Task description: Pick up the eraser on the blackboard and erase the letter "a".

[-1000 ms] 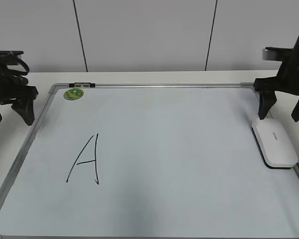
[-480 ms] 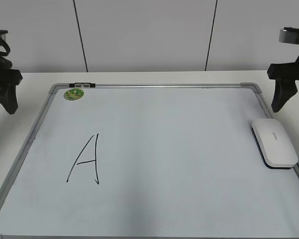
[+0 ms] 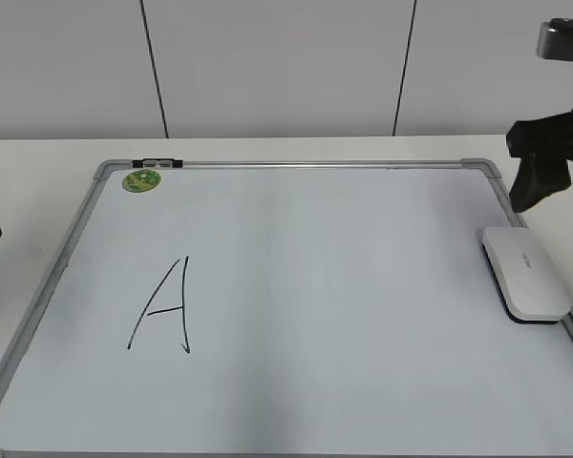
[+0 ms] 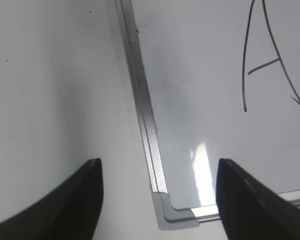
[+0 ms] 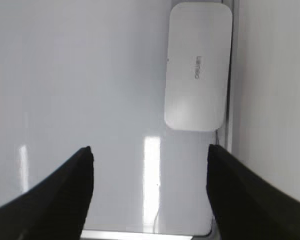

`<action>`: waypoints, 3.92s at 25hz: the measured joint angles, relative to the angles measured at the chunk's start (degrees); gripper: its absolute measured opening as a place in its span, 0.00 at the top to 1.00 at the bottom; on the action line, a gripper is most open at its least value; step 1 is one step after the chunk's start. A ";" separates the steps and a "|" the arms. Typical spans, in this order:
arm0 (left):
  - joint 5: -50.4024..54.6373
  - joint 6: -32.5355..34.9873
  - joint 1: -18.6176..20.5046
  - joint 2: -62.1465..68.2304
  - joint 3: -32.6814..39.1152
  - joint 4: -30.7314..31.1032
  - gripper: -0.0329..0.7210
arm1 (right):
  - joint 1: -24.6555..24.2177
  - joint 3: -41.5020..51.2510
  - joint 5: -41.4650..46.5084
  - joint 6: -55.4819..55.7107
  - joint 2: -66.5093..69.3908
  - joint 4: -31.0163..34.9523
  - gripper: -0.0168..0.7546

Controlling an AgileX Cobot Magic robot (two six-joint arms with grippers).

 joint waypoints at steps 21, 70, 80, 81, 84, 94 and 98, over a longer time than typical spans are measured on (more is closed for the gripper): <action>7.21 -0.53 -0.34 -54.23 26.62 0.37 0.27 | 0.29 33.09 9.51 0.09 -61.83 -0.56 0.30; 7.90 2.90 -0.65 -69.90 29.22 -1.55 0.32 | 0.37 39.78 8.04 -9.83 -79.90 -2.95 0.30; 7.77 3.02 4.84 -73.23 29.22 -1.72 0.33 | -2.02 39.78 8.02 -9.93 -80.04 -2.91 0.30; 7.77 3.02 5.98 -73.84 29.22 -1.72 0.33 | -3.15 39.78 8.02 -9.93 -80.52 -2.91 0.30; 7.73 3.02 8.54 -76.39 29.22 -1.72 0.34 | -4.92 39.78 7.92 -9.93 -83.07 -2.91 0.30; 7.64 3.02 10.24 -76.75 29.22 -1.82 0.34 | -5.29 39.78 7.92 -9.93 -86.29 -2.91 0.30; 7.64 3.02 10.24 -76.75 29.22 -1.82 0.34 | -5.29 39.78 7.92 -9.93 -86.29 -2.91 0.30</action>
